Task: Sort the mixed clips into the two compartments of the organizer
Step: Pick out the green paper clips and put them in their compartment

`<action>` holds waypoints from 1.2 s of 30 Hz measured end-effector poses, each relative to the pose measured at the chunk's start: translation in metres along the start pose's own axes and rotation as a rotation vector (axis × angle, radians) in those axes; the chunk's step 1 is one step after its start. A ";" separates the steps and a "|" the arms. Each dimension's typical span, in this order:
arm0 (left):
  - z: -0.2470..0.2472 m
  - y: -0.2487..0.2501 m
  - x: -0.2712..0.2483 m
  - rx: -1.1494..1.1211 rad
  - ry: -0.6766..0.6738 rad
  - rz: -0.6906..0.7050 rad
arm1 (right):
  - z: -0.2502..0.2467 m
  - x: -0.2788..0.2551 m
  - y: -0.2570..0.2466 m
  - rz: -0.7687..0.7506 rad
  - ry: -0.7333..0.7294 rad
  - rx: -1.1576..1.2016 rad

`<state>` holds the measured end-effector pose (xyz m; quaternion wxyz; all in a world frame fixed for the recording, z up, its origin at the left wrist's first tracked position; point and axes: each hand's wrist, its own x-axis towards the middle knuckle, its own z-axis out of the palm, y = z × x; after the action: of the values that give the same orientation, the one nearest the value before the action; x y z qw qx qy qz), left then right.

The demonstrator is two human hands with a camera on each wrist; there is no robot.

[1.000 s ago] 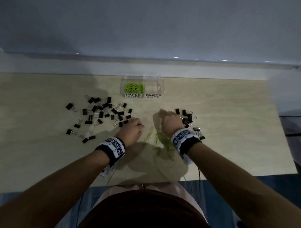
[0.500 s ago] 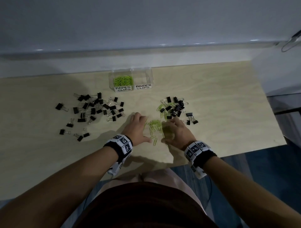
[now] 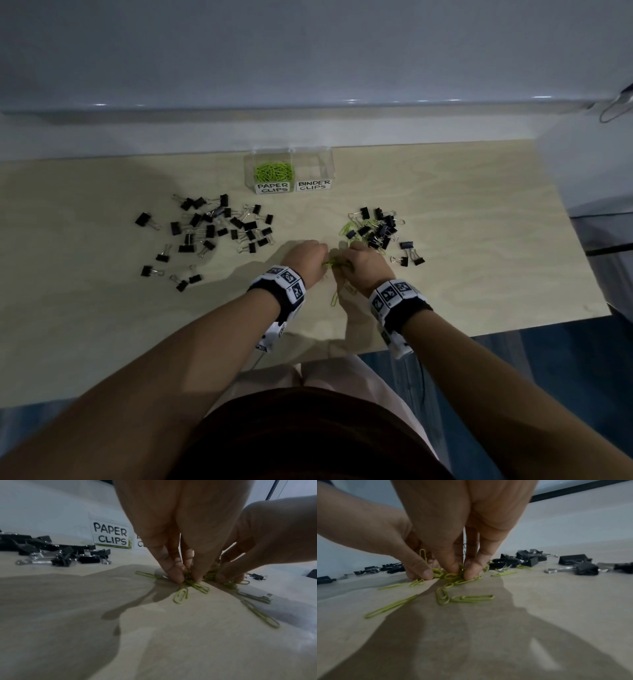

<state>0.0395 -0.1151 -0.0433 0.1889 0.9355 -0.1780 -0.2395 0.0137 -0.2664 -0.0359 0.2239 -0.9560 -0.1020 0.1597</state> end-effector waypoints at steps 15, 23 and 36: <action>-0.066 -0.042 -0.001 -0.549 0.302 -0.123 | -0.060 0.073 -0.022 0.204 0.185 0.633; -0.145 -0.072 0.033 -0.287 0.503 -0.259 | -0.060 0.174 -0.084 0.102 0.159 0.457; -0.098 -0.027 0.074 0.176 0.317 0.080 | -0.063 0.043 0.041 0.146 0.023 -0.006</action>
<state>0.1572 -0.0966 -0.0032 0.1415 0.9667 -0.2032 -0.0649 0.0803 -0.3163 -0.0127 0.2101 -0.9634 -0.0299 0.1640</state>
